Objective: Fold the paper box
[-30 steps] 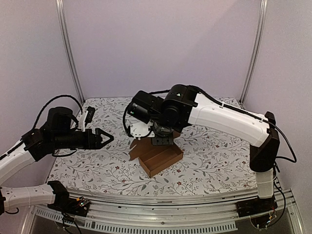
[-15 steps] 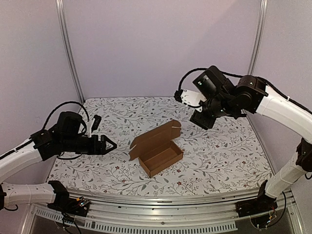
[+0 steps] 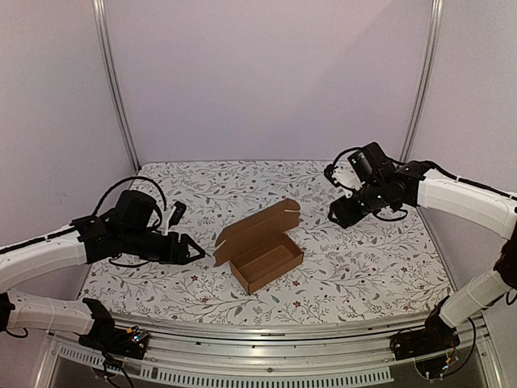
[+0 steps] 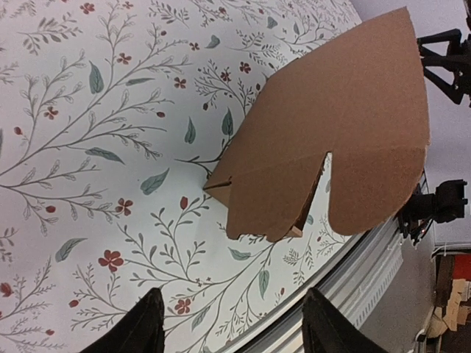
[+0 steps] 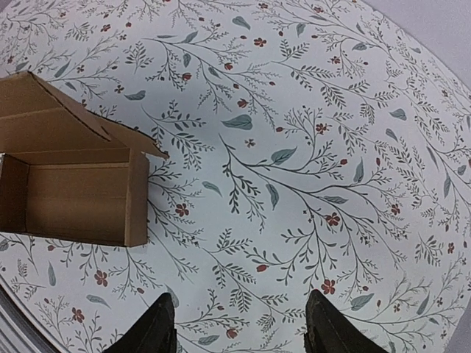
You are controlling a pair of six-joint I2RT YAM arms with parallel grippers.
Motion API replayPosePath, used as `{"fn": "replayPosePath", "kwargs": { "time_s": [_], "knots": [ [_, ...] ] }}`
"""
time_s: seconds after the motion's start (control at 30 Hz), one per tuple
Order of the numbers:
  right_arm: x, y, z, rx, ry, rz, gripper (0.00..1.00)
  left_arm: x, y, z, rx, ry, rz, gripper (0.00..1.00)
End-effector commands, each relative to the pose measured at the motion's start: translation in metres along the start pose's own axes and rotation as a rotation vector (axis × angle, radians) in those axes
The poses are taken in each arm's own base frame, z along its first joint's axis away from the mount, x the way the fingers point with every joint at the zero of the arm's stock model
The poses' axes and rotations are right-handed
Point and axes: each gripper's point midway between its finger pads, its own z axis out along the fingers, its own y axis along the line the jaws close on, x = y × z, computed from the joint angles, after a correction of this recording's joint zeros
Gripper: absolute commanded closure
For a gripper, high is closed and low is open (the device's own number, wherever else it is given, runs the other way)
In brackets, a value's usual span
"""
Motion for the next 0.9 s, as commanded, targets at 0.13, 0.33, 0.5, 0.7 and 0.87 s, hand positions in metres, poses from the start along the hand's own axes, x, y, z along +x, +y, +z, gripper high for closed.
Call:
{"fn": "replayPosePath", "kwargs": {
  "time_s": [0.13,0.33,0.5,0.7,0.87],
  "knots": [
    [-0.009,0.018,0.01,-0.167,-0.109,0.147,0.41,0.001,-0.006,0.018,-0.02,-0.032,0.126,0.42],
    [-0.001,0.023,0.022,-0.214,-0.111,0.176,0.4,0.0,-0.004,0.024,-0.058,-0.103,0.218,0.41],
    [0.003,0.028,0.027,-0.246,-0.1,0.172,0.4,-0.004,-0.008,0.027,-0.049,-0.174,0.297,0.38],
    [0.003,0.033,0.03,-0.276,-0.104,0.167,0.4,-0.006,-0.028,0.03,0.036,-0.236,0.388,0.4],
    [0.008,0.035,0.031,-0.288,-0.101,0.162,0.4,-0.007,-0.031,0.032,0.042,-0.262,0.428,0.44]
  ]
}}
